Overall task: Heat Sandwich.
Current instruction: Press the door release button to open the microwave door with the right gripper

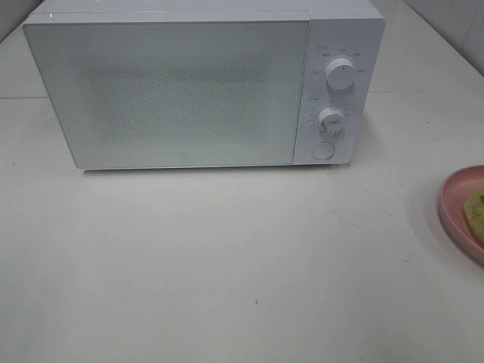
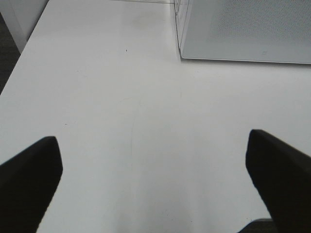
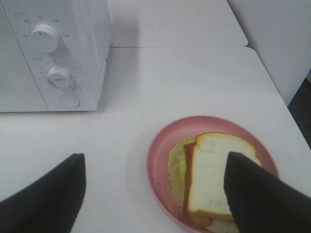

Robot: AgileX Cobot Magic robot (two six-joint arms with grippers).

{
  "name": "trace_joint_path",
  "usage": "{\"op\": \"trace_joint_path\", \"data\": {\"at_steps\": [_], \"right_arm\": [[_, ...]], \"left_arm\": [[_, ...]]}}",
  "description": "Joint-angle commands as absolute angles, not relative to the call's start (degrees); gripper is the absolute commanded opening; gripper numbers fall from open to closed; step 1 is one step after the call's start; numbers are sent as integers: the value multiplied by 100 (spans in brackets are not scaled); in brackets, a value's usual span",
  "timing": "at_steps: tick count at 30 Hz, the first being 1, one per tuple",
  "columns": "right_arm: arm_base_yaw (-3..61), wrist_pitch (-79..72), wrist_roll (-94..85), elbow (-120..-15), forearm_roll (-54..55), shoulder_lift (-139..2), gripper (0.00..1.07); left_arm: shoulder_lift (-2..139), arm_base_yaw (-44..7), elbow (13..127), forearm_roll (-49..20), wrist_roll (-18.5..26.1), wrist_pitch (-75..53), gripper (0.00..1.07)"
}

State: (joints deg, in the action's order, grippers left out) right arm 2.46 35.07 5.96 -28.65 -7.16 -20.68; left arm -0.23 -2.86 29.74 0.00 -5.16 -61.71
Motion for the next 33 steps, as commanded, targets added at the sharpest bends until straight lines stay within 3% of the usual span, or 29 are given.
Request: {"op": "trace_joint_path", "data": {"at_steps": [1, 33], "right_arm": [[218, 2916, 544, -2733, -699, -2384, 75], [218, -596, 544, -2676, -699, -5346, 75]], "left_arm": [[-155, -275, 2974, 0, -539, -6142, 98], [-155, -275, 2974, 0, -539, -6142, 98]]}}
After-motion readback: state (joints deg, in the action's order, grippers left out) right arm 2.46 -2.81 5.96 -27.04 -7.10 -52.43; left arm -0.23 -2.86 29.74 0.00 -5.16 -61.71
